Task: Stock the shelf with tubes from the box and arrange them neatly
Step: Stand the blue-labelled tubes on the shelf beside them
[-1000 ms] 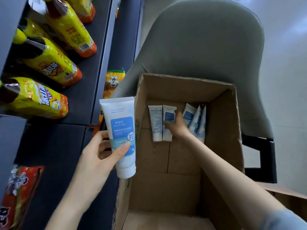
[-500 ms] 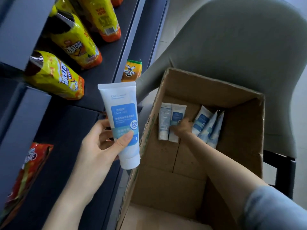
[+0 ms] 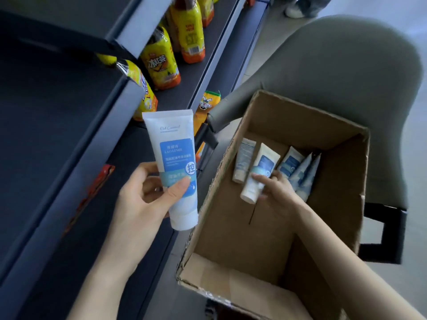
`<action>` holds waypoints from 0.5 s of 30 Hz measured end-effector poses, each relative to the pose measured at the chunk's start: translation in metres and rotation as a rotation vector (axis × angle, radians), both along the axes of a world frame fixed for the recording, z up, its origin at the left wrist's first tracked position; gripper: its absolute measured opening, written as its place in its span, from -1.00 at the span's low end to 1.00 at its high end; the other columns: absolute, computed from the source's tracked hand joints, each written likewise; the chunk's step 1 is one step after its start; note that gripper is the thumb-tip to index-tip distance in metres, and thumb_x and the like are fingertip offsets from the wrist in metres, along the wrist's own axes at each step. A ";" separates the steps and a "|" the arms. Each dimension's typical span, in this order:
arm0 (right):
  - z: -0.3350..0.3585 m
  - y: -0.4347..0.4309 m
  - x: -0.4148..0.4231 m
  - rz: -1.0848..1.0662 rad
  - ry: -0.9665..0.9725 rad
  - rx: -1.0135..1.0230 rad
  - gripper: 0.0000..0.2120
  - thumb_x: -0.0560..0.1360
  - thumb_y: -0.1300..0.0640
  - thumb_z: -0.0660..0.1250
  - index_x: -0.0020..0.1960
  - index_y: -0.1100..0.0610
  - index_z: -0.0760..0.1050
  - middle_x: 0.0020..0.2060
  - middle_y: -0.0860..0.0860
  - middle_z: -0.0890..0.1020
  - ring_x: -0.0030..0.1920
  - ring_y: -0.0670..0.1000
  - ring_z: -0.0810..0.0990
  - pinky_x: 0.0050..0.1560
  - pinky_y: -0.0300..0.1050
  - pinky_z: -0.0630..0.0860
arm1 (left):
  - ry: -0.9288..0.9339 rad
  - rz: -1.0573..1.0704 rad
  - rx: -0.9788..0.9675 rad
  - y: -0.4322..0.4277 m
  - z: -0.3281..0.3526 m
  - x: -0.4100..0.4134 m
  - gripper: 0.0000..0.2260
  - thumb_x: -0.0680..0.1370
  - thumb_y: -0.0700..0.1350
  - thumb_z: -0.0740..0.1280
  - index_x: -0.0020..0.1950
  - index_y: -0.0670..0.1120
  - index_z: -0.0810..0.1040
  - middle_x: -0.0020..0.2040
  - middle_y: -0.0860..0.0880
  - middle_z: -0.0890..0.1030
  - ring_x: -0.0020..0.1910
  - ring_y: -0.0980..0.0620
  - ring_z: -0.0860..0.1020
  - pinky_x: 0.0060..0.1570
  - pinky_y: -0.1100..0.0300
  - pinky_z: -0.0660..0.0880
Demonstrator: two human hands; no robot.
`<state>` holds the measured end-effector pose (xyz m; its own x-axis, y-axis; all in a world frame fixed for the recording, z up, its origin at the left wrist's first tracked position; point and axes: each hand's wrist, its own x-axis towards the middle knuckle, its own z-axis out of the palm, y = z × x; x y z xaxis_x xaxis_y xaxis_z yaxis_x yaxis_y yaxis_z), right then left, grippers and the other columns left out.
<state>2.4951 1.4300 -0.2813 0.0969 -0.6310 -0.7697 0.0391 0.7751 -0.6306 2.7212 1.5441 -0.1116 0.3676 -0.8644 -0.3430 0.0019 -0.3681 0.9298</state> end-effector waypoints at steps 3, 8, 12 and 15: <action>0.054 0.031 0.002 -0.002 -0.201 -0.080 -0.46 0.32 0.08 0.50 0.23 0.09 0.37 0.00 0.08 0.69 -0.04 0.07 0.69 -0.18 -0.01 0.62 | -0.071 0.061 -0.021 0.037 0.022 0.002 -0.72 0.29 0.13 0.53 -0.06 0.17 0.58 -0.06 0.06 0.69 -0.08 0.04 0.66 -0.02 -0.08 0.60; 0.139 0.085 0.019 0.080 -0.452 -0.171 -0.56 0.39 0.04 0.38 0.22 0.11 0.40 -0.05 0.06 0.70 -0.13 0.01 0.70 -0.28 -0.12 0.61 | -0.147 0.155 -0.078 0.095 0.077 0.006 -0.71 0.29 0.13 0.54 -0.06 0.19 0.56 -0.08 0.11 0.68 -0.12 0.14 0.64 -0.02 -0.06 0.58; 0.209 0.125 0.044 0.206 -0.609 -0.233 -0.65 0.40 0.07 0.35 0.16 0.08 0.42 -0.06 0.06 0.68 -0.14 0.01 0.68 -0.18 -0.01 0.64 | -0.220 0.223 -0.177 0.144 0.131 0.010 -0.71 0.29 0.15 0.45 -0.04 0.14 0.55 -0.10 0.12 0.67 -0.15 0.16 0.63 -0.13 0.09 0.58; 0.246 0.143 0.058 0.281 -0.617 -0.306 -0.64 0.38 0.08 0.35 0.15 0.08 0.41 -0.10 0.07 0.68 -0.19 0.03 0.68 -0.23 0.00 0.64 | -0.272 0.256 -0.233 0.170 0.158 0.013 -0.74 0.30 0.11 0.44 -0.05 0.12 0.55 -0.11 0.13 0.67 -0.16 0.16 0.63 -0.16 0.18 0.54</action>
<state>2.5529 1.5727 -0.0354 0.6443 -0.6959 -0.3172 0.2818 0.6016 -0.7475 2.7345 1.7139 0.0466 0.6304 -0.7762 -0.0108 -0.1904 -0.1681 0.9672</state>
